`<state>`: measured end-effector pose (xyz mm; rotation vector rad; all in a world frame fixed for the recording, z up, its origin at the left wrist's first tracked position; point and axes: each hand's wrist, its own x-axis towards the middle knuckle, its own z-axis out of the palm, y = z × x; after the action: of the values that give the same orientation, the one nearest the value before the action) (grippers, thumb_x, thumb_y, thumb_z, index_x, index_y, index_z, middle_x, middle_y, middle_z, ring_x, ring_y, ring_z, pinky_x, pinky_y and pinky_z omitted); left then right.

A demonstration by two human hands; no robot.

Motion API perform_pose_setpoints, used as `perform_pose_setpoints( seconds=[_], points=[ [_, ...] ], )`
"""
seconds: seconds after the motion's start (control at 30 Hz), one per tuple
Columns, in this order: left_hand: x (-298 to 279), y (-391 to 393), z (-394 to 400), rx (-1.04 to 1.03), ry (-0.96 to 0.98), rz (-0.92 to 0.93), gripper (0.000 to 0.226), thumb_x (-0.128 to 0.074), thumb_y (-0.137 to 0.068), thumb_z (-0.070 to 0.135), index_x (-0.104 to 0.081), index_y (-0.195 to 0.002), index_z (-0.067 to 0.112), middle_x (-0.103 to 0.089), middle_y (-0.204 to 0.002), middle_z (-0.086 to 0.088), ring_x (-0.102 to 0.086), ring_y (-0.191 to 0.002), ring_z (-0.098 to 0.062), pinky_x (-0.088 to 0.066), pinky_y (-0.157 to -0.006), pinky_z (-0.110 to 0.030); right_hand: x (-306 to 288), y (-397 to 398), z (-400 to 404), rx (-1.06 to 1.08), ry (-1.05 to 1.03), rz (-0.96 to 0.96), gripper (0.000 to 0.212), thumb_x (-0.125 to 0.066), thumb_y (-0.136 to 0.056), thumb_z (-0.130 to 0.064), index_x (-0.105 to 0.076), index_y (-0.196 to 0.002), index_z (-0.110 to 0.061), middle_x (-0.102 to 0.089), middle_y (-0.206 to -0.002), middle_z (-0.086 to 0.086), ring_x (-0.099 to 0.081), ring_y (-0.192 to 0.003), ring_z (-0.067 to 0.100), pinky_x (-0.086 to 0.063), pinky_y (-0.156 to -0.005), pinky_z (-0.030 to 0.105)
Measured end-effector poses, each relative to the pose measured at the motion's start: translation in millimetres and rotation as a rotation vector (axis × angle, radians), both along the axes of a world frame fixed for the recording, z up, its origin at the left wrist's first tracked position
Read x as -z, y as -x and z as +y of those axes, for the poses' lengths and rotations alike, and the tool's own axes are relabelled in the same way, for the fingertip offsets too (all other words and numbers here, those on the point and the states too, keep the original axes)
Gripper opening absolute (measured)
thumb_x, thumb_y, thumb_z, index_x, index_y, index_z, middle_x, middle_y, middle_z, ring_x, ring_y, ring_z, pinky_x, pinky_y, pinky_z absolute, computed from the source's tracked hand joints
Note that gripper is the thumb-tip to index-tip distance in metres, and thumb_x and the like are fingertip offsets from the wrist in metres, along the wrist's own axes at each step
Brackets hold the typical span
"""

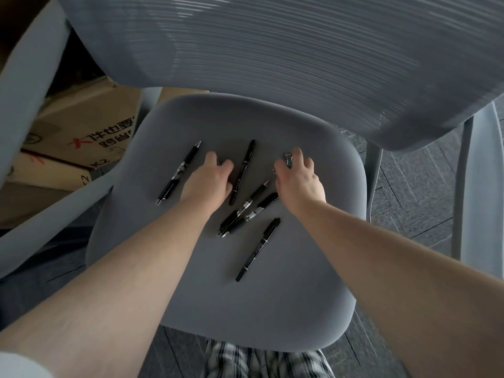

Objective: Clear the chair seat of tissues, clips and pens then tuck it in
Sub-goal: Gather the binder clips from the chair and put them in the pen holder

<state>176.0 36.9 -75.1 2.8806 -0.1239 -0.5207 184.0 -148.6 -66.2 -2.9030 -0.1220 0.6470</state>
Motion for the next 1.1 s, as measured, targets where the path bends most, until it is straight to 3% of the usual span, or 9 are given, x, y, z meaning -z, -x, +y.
perform_pose_setpoints(
  seconds=[0.1, 0.23, 0.3, 0.4, 0.63, 0.87, 1.1],
  points=[
    [5, 4, 4, 0.012, 0.051, -0.070, 0.011, -0.054, -0.084, 0.005, -0.055, -0.094, 0.001, -0.050, -0.100, -0.021, -0.054, -0.062, -0.039, -0.036, -0.052, -0.034, 8, -6, 2, -0.013, 0.021, -0.066, 0.016, -0.047, -0.097, -0.015, -0.049, -0.113, -0.015, -0.034, -0.137, 0.015, -0.043, -0.098, 0.036, -0.038, -0.057, 0.035],
    [8, 3, 4, -0.026, 0.100, -0.110, 0.011, -0.051, -0.083, 0.005, -0.054, -0.093, 0.000, -0.051, -0.098, -0.020, -0.055, -0.068, -0.040, -0.036, -0.053, -0.035, 14, -10, 5, -0.059, -0.043, -0.105, 0.005, -0.047, -0.090, -0.001, -0.047, -0.092, -0.007, -0.046, -0.111, 0.017, -0.039, -0.073, 0.030, -0.038, -0.053, 0.035],
    [8, 1, 4, -0.068, 0.125, -0.102, 0.010, -0.051, -0.084, 0.006, -0.053, -0.092, 0.000, -0.051, -0.098, -0.019, -0.053, -0.070, -0.039, -0.036, -0.055, -0.036, 14, -11, 4, -0.025, -0.095, -0.107, 0.005, -0.046, -0.089, -0.004, -0.044, -0.085, -0.007, -0.048, -0.105, 0.016, -0.043, -0.072, 0.032, -0.040, -0.054, 0.035],
    [7, 1, 4, -0.113, 0.156, -0.088, 0.009, -0.052, -0.084, 0.006, -0.051, -0.091, 0.001, -0.045, -0.091, -0.015, -0.046, -0.067, -0.034, -0.036, -0.057, -0.036, 11, -12, 4, 0.055, -0.147, -0.115, 0.009, -0.047, -0.088, -0.009, -0.049, -0.095, -0.004, -0.050, -0.102, 0.017, -0.043, -0.070, 0.032, -0.035, -0.055, 0.034],
    [1, 7, 10, -0.167, 0.191, -0.069, 0.006, -0.053, -0.081, 0.003, -0.051, -0.085, 0.000, -0.044, -0.087, -0.014, -0.051, -0.069, -0.038, -0.043, -0.059, -0.040, 2, -11, 14, 0.151, -0.096, -0.029, 0.019, -0.049, -0.089, -0.013, -0.051, -0.105, -0.003, -0.040, -0.118, 0.017, -0.045, -0.083, 0.034, -0.036, -0.061, 0.036],
    [-1, 16, 14, -0.183, 0.177, -0.073, 0.006, -0.054, -0.080, 0.004, -0.051, -0.085, 0.000, -0.050, -0.091, -0.019, -0.053, -0.070, -0.039, -0.048, -0.060, -0.044, -1, -8, 2, 0.188, -0.168, -0.054, 0.014, -0.050, -0.087, -0.008, -0.047, -0.099, -0.001, -0.038, -0.102, 0.017, -0.043, -0.067, 0.032, -0.036, -0.056, 0.033],
    [-9, 21, 14, -0.186, 0.171, -0.044, 0.008, -0.055, -0.081, 0.005, -0.052, -0.085, 0.000, -0.047, -0.088, -0.015, -0.054, -0.072, -0.039, -0.043, -0.059, -0.040, -5, 10, -4, 0.332, -0.294, -0.051, 0.011, -0.046, -0.087, -0.001, -0.043, -0.094, -0.009, -0.036, -0.098, 0.009, -0.045, -0.076, 0.034, -0.038, -0.061, 0.033]
  ],
)
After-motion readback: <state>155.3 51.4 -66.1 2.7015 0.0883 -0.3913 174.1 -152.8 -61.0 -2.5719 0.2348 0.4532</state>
